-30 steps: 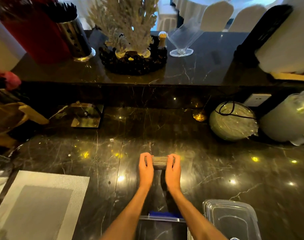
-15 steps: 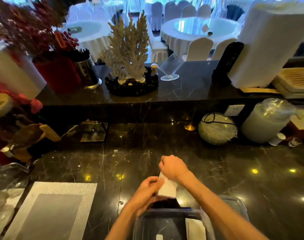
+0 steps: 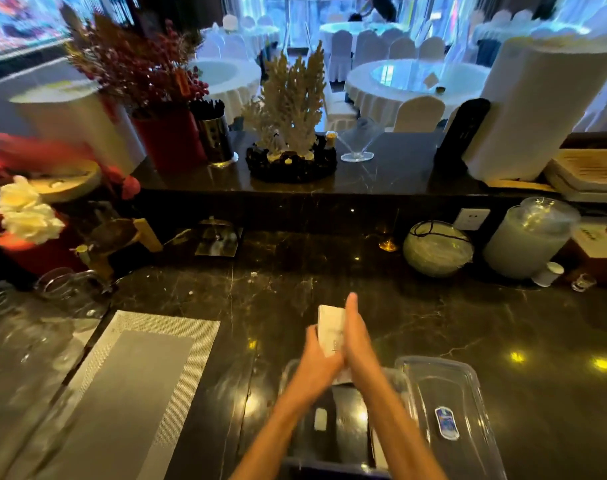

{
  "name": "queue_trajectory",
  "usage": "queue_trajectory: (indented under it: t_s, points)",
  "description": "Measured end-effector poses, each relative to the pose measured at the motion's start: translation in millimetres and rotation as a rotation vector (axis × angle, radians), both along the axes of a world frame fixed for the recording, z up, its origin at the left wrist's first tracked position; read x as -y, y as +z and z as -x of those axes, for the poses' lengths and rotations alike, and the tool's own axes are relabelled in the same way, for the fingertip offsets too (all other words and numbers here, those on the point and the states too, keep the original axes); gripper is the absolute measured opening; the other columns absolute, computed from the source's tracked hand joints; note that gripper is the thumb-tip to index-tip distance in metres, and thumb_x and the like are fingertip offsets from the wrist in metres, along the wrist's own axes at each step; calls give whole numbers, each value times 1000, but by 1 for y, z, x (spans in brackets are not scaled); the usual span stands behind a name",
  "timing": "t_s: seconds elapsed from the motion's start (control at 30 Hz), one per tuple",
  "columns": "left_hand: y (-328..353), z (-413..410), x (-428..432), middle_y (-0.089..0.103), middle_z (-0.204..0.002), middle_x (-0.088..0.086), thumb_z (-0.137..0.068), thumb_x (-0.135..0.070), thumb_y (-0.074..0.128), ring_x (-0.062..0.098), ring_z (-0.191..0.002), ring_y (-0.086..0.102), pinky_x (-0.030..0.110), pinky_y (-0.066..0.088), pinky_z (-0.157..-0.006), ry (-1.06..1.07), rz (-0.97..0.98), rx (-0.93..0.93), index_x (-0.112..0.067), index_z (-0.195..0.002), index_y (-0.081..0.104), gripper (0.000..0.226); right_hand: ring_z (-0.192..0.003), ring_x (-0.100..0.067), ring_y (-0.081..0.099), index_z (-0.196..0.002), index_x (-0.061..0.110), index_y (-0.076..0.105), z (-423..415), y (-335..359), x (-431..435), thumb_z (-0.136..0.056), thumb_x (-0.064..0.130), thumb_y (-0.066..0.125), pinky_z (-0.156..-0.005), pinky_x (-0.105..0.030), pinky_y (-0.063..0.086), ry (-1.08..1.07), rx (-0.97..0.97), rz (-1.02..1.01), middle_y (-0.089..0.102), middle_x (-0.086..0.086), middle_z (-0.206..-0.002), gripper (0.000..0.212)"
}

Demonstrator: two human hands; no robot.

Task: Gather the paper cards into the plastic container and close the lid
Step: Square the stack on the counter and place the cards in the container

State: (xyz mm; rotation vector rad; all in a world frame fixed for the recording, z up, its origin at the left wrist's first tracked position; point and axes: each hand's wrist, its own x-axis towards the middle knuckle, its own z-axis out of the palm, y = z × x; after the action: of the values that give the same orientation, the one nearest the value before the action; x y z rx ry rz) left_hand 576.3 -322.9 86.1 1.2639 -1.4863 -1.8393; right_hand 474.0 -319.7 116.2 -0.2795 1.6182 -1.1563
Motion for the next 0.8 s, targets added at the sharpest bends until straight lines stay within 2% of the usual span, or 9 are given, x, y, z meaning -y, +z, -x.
queue_trajectory:
  t_s: [0.03, 0.07, 0.13, 0.2, 0.3, 0.4, 0.47, 0.6, 0.8]
  points:
    - [0, 0, -8, 60, -117, -2, -87, -27, 71, 10, -94, 68, 18, 57, -61, 23, -6, 22, -28, -129, 33, 56, -92, -28, 70, -100, 20, 65, -5, 5, -6, -91, 72, 23, -92, -45, 55, 7, 53, -6, 74, -12, -96, 68]
    - [0, -5, -11, 59, -117, -3, -89, -26, 68, 10, -97, 66, 18, 56, -60, 51, 0, 49, -27, -131, 32, 55, -90, -25, 72, -97, 21, 65, -6, 9, -11, -90, 73, 22, -89, -42, 56, 8, 120, 8, 76, -8, -94, 68]
    - [-1, -24, -8, 57, -117, -1, -92, -22, 65, 10, -96, 62, 18, 54, -59, 121, 9, 101, -25, -132, 32, 52, -124, -27, 60, -135, 14, 52, 2, 3, -21, -93, 69, 21, -106, -43, 44, -51, 186, 88, 64, -7, -132, 76]
    - [-5, -33, -10, 55, -119, 1, -92, -19, 64, 9, -94, 61, 18, 52, -62, 192, -2, 128, -23, -132, 30, 52, -140, -28, 43, -151, 13, 32, 0, -6, -29, -96, 65, 21, -116, -44, 32, -86, 164, 104, 42, -11, -153, 76]
    - [-9, -24, -28, 59, -117, -3, -87, -26, 71, 10, -98, 64, 19, 56, -63, 91, 13, 131, -28, -130, 30, 59, -118, -30, 62, -144, 16, 45, -26, -14, -37, -94, 66, 31, -99, -45, 52, 64, 85, 27, 60, -14, -134, 72]
    - [-20, -30, -32, 57, -112, -10, -89, -29, 68, 9, -98, 64, 14, 55, -60, 33, -3, 115, -32, -127, 28, 55, -124, -33, 57, -147, 19, 40, -30, -23, -39, -95, 60, 42, -105, -51, 48, 159, 144, -21, 54, -15, -139, 66]
    - [-25, -43, -28, 54, -109, -13, -90, -27, 66, 6, -96, 62, 11, 53, -57, 43, -13, 140, -30, -129, 28, 54, -118, -32, 62, -138, 14, 51, -27, -31, -48, -97, 49, 50, -103, -51, 50, 178, 260, -15, 63, -15, -129, 54]
    - [-44, -60, -29, 54, -112, -13, -88, -38, 67, 7, -98, 62, 10, 52, -59, 37, -50, 180, -31, -134, 25, 62, -112, -25, 67, -128, 13, 62, -35, -58, -74, -98, 27, 56, -102, -49, 51, 285, 239, 10, 73, -8, -117, 34]
    - [-69, -71, -41, 34, -125, -7, -80, -65, 60, 13, -115, 48, 25, 49, -87, -196, -74, 388, -42, -131, 27, 64, -114, -32, 65, -125, 10, 60, -28, -89, -91, -94, 19, 63, -99, -55, 52, 283, 362, -146, 70, -13, -121, 32]
